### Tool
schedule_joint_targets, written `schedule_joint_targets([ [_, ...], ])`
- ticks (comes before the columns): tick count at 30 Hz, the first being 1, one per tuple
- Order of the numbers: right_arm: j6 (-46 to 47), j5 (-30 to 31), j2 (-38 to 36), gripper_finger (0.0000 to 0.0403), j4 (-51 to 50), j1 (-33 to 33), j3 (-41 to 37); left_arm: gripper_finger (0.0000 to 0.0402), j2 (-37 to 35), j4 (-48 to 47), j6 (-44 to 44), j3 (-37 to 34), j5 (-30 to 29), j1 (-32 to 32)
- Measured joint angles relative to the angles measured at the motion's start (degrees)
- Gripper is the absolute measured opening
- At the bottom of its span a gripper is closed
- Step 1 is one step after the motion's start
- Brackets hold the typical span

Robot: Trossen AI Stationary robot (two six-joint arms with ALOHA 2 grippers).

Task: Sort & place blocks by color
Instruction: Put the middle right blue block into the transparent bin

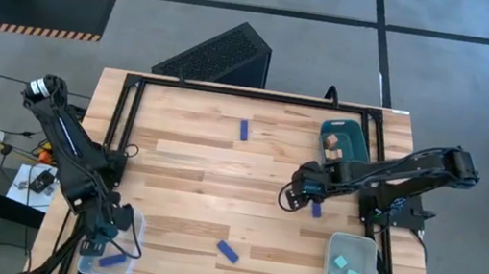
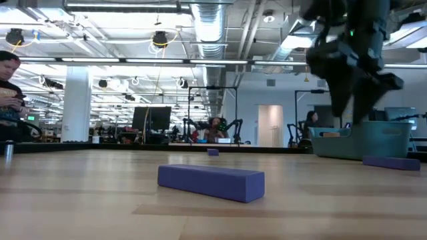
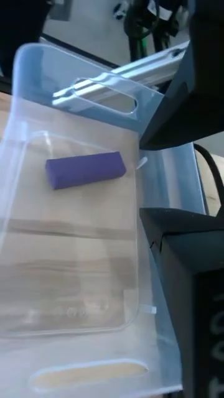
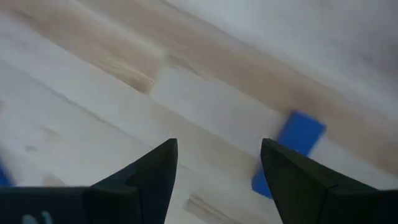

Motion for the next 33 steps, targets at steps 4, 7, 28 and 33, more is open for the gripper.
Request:
schedule_joint_targets([
  [4, 3.17, -0.9, 4.56, 0.0256, -8.17, -0.77, -1.59, 0.0167, -2.19, 0.0, -1.58, 0.0, -3.99, 0.41],
  [7, 1.2, -1.35, 7.9, 0.0256, -10.07, -1.4, -1.63, 0.0178, -4.71, -0.02, -1.5, 0.0, -5.88, 2.17],
  [28, -2.26, -8.0, 14.33, 0.0103, 1.22, -1.78, -1.05, 0.0156, -15.7, 6.86, 17.42, -0.02, -22.5, 35.52],
  [33, -7.64, -5.11, 8.25, 0.0042, 13.51, -2.24, -1.04, 0.0149, -14.35, 16.17, 25.94, -0.07, -22.55, 42.39],
])
